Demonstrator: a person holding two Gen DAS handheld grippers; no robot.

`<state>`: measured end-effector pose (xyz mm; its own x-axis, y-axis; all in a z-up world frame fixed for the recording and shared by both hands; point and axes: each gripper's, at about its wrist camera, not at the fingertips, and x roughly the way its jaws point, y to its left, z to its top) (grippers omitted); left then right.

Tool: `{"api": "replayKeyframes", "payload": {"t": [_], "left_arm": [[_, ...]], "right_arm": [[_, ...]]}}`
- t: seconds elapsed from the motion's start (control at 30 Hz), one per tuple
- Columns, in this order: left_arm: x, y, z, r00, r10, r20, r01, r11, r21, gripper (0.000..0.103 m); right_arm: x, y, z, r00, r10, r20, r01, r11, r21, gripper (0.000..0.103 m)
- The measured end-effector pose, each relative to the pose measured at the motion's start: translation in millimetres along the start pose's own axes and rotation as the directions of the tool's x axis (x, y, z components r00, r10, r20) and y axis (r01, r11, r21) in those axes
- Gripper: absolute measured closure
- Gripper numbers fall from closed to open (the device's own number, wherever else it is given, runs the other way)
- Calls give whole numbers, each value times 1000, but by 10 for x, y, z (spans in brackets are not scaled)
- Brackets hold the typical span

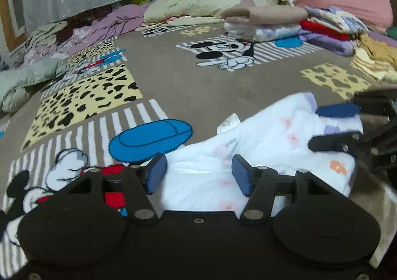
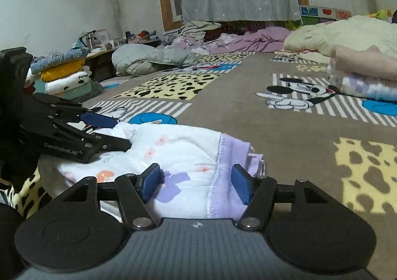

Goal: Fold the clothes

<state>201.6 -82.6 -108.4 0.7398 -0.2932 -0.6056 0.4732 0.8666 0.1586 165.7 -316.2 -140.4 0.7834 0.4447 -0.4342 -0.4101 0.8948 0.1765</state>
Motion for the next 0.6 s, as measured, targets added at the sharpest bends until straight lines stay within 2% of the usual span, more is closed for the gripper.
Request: {"api": "replayKeyframes", "payload": {"t": [0.1,0.27,0.37,0.43,0.47,0.6], "left_arm": [[-281,-47,103,999,13,46,-14,1000,27,45],[-453,-346,238,994,-64,90,50,986,157,45],[-276,-501,275,992,-114,62,101,979,178,45],[-41,-582,208,991,-133,-13,134,974,182,45],[63,-592,162,989,-140,-39,145,975,169,45],[221,-466,67,983,-179,-40,181,981,62,41]], "right_arm": [[-188,32,32,997,-2,75,2,1000,-3,42],[-374,50,31,991,9,137,-4,999,-38,47],[-337,73,7,995,19,99,-14,999,-48,47],[-256,67,-29,999,10,42,-8,999,-47,47],[-214,63,-47,1000,5,12,-4,999,-47,47],[-151,28,-79,1000,5,-19,-6,999,-48,47]]}}
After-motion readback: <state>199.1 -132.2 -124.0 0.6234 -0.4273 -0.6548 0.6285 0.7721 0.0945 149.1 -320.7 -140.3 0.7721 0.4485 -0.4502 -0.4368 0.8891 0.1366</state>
